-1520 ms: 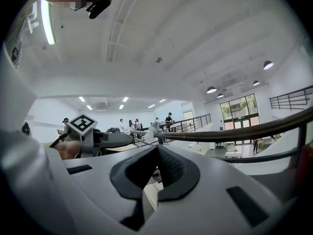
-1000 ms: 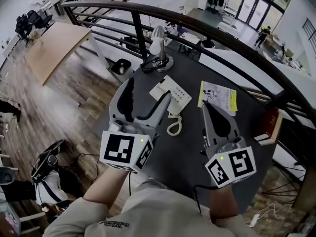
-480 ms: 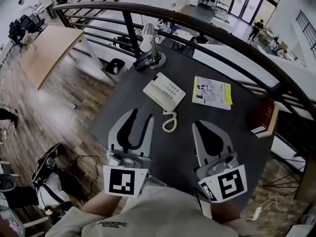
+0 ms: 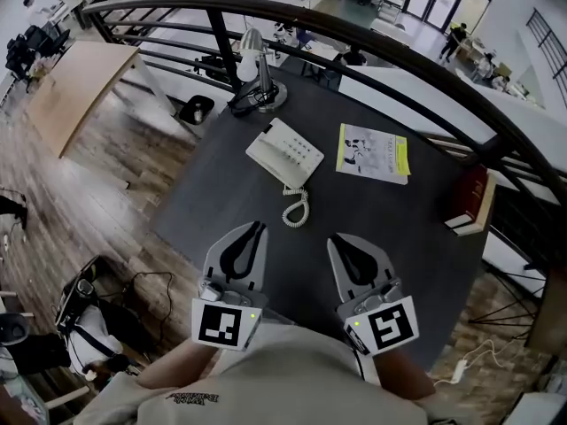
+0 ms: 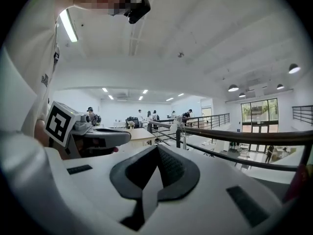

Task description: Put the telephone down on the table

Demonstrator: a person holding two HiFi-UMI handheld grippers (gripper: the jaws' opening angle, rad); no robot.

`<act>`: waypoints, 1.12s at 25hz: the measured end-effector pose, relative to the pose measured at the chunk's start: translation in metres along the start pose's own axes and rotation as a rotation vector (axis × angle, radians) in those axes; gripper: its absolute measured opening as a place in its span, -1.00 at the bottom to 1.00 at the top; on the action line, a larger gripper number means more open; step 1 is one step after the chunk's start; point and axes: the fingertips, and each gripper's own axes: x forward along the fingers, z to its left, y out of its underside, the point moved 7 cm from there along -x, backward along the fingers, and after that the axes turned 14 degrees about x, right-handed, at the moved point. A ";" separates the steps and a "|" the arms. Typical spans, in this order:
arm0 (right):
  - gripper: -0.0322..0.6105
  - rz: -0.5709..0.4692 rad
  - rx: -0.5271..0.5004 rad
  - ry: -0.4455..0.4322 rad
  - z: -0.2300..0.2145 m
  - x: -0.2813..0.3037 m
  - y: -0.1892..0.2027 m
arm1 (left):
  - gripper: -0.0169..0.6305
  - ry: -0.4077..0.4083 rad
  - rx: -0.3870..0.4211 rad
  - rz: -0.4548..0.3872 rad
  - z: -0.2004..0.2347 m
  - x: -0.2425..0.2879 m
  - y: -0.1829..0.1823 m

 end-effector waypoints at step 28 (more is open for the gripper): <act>-0.89 0.051 0.022 0.092 -0.011 0.007 0.024 | -0.93 0.114 -0.027 -0.008 -0.007 0.012 -0.003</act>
